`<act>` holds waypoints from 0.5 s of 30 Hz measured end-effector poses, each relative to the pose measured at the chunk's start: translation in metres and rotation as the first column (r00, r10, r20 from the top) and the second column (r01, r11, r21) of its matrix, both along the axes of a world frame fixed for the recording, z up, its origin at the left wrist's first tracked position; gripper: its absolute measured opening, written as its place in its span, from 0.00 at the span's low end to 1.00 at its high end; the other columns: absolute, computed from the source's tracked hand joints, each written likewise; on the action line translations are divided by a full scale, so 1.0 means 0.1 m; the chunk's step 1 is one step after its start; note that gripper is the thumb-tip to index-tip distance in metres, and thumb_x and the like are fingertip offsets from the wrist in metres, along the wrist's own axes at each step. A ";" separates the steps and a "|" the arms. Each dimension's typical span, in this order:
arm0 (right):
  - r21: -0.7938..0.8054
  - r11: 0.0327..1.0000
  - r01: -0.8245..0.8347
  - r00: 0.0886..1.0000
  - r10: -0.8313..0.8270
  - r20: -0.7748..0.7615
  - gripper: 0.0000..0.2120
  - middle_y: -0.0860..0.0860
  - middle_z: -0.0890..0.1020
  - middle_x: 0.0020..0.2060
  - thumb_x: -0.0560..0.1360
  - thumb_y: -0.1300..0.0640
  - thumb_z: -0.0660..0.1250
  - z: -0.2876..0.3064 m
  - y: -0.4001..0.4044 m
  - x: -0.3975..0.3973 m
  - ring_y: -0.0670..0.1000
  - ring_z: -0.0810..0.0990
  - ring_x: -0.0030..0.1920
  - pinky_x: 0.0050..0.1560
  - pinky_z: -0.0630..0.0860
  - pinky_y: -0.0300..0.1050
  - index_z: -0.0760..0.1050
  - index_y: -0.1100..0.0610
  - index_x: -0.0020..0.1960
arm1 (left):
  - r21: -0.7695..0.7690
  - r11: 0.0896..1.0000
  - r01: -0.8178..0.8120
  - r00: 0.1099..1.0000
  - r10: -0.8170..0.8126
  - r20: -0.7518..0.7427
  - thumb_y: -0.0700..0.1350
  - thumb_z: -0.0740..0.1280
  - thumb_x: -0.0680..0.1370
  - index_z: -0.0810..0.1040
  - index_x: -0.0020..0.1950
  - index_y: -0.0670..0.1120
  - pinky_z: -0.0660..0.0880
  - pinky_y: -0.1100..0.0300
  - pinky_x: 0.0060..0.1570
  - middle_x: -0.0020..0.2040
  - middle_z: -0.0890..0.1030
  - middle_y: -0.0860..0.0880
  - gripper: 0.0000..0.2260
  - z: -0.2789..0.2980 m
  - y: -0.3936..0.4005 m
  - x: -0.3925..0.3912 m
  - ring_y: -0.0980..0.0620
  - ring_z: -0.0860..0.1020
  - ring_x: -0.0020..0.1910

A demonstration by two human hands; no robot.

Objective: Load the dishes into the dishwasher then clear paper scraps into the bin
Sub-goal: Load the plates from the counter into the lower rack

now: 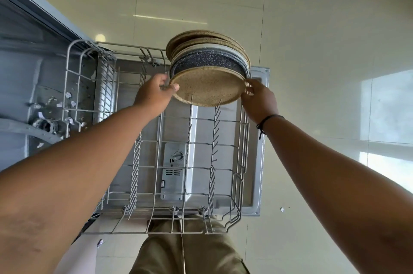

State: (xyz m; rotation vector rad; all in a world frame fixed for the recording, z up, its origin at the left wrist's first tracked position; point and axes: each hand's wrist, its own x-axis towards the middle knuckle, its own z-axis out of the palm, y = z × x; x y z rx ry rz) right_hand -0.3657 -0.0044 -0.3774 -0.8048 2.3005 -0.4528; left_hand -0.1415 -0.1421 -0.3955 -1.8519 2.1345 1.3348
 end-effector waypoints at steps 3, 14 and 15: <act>0.036 0.998 -0.044 0.999 0.043 0.026 0.18 0.53 0.81 0.57 0.78 0.55 0.61 0.17 0.18 0.13 0.55 0.80 0.57 0.57 0.76 0.50 0.69 0.51 0.67 | 0.067 0.996 0.056 0.998 -0.058 0.028 0.55 0.65 0.78 0.66 0.72 0.45 0.69 0.52 0.61 0.71 0.70 0.44 0.26 0.24 0.25 0.10 0.44 0.71 0.67; 0.315 0.663 -0.679 0.704 0.710 0.023 0.35 0.52 0.68 0.70 0.74 0.40 0.63 1.42 0.86 1.17 0.54 0.65 0.70 0.70 0.64 0.51 0.53 0.52 0.75 | -0.031 0.915 0.403 0.866 -0.370 0.337 0.64 0.55 0.78 0.54 0.77 0.51 0.54 0.50 0.74 0.78 0.54 0.47 0.32 2.01 1.71 1.11 0.46 0.53 0.77; 0.308 0.627 -0.715 0.660 0.751 0.003 0.36 0.52 0.67 0.70 0.74 0.39 0.62 1.58 0.90 1.27 0.55 0.62 0.71 0.71 0.61 0.52 0.53 0.52 0.75 | -0.049 0.916 0.398 0.864 -0.356 0.357 0.65 0.54 0.78 0.53 0.78 0.51 0.52 0.49 0.75 0.79 0.53 0.47 0.33 2.16 1.82 1.21 0.46 0.51 0.77</act>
